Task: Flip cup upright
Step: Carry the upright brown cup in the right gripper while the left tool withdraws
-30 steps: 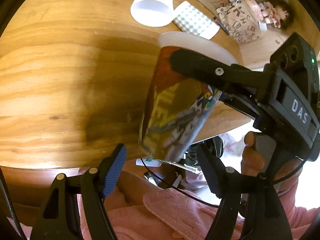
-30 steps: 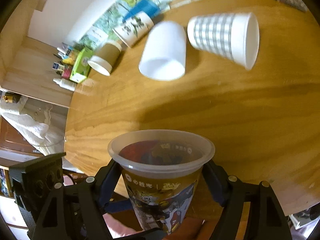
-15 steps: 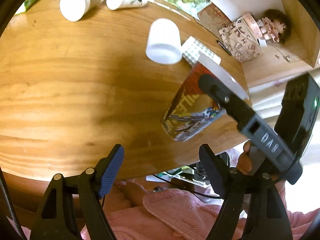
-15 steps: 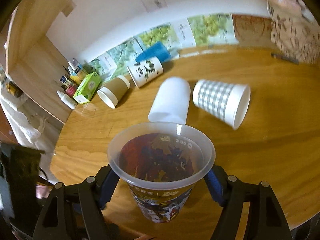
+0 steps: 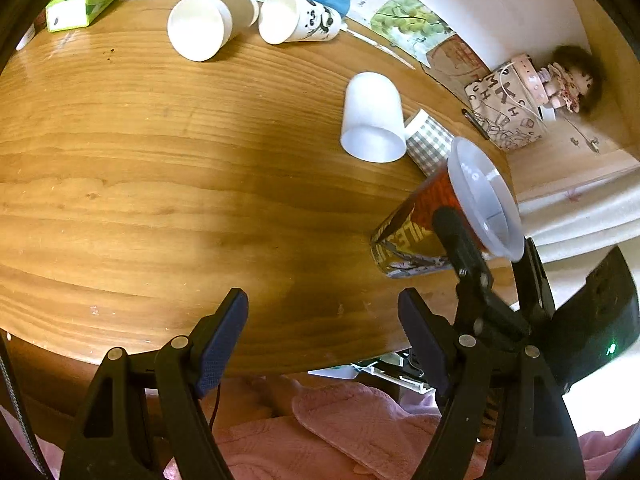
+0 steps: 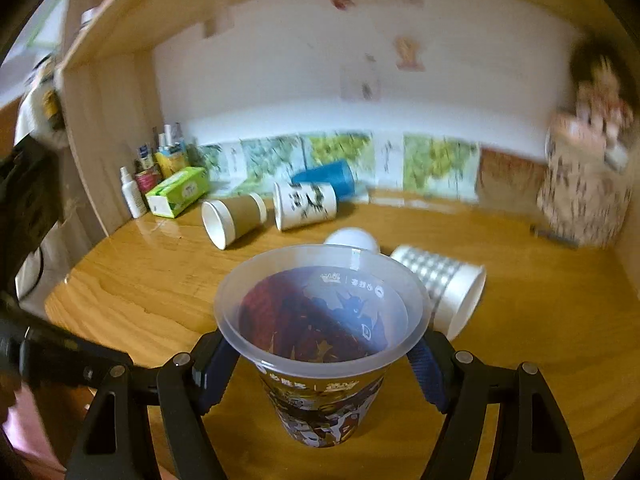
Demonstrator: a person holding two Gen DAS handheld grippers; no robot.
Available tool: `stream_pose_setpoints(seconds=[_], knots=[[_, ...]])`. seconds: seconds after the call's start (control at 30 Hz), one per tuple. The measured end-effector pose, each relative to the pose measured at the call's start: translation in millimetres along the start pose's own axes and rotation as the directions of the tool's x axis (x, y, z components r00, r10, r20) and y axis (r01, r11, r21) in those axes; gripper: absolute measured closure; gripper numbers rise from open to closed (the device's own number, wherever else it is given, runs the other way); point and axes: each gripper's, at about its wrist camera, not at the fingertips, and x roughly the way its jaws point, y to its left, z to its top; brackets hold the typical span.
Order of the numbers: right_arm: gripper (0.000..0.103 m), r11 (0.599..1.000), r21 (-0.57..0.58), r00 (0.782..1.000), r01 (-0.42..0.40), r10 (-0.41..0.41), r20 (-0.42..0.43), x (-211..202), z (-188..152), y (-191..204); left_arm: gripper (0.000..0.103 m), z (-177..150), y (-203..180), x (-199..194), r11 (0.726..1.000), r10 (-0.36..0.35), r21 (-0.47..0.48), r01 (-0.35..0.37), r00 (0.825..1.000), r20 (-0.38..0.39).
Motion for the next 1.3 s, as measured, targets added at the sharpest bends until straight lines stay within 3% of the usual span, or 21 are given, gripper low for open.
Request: stream_pose_setpoints(seconds=[0.3,0.9,1.1,1.3], knots=[[0.026,0.995,-0.100,0.999,-0.025,0.029,0.041,-7.9,-14.0,18.0,0.023,-3.3,7.0,3.9,0.999,0.000,-0.036,-0.001,1.000,-0.020],[0.026,0.990,-0.108,0.995,-0.096,0.091,-0.048,-9.7,-22.0,21.0,0.023,10.4,17.1,22.6,0.999,-0.010,-0.046,0.007,0.996,-0.086],[0.026,0.990,-0.107,0.993,-0.096,0.088,-0.073,-9.6,-21.8,23.2,0.023,13.8,21.1,17.3,0.999,0.030,-0.023,-0.032,0.997,-0.066],[0.025,0.987,-0.118,0.991,-0.106,0.095,-0.091,-8.7,-23.1,28.9,0.023,15.3,20.6,2.9,0.998,0.054,-0.014,-0.053,0.999,0.008]])
